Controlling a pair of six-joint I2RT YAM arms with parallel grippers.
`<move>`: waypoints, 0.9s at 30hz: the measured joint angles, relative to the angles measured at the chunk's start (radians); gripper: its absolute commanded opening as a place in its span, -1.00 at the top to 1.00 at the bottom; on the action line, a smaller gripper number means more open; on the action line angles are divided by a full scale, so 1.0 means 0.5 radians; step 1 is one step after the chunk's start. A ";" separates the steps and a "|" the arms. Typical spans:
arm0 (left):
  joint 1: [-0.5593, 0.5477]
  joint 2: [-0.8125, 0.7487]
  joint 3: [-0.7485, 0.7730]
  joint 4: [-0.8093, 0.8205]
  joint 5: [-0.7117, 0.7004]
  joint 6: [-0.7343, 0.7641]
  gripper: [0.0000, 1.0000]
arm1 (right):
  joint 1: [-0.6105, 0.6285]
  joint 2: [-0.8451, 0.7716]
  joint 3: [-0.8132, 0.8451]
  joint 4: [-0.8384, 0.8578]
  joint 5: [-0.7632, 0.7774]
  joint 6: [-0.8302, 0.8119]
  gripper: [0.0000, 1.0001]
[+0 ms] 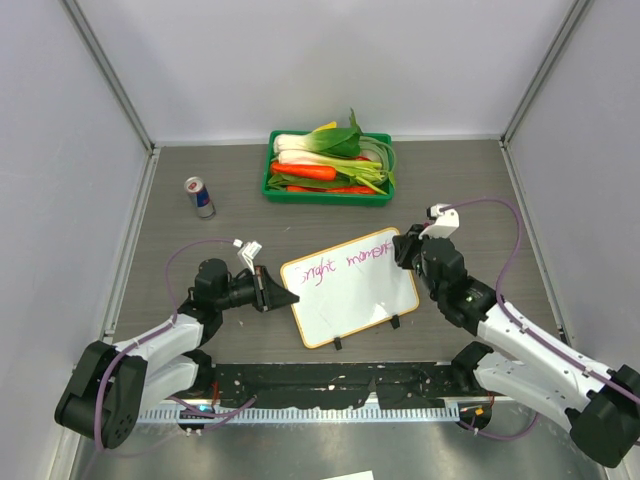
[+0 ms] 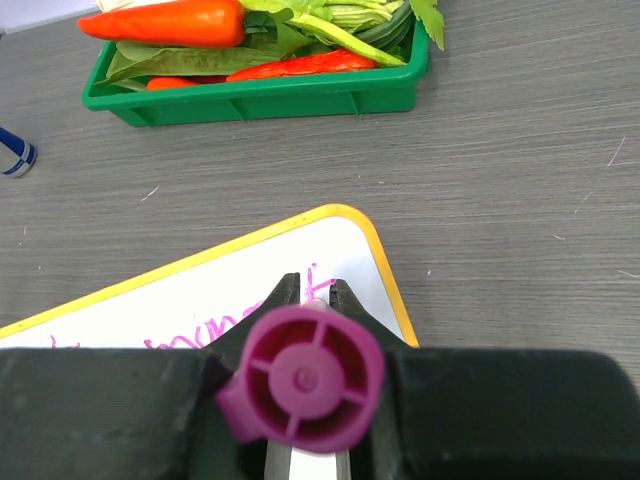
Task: Write a sentence on the whiteboard
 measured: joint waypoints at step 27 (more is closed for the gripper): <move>0.000 0.000 0.000 0.009 0.000 -0.001 1.00 | 0.001 -0.011 0.002 -0.073 0.066 0.013 0.97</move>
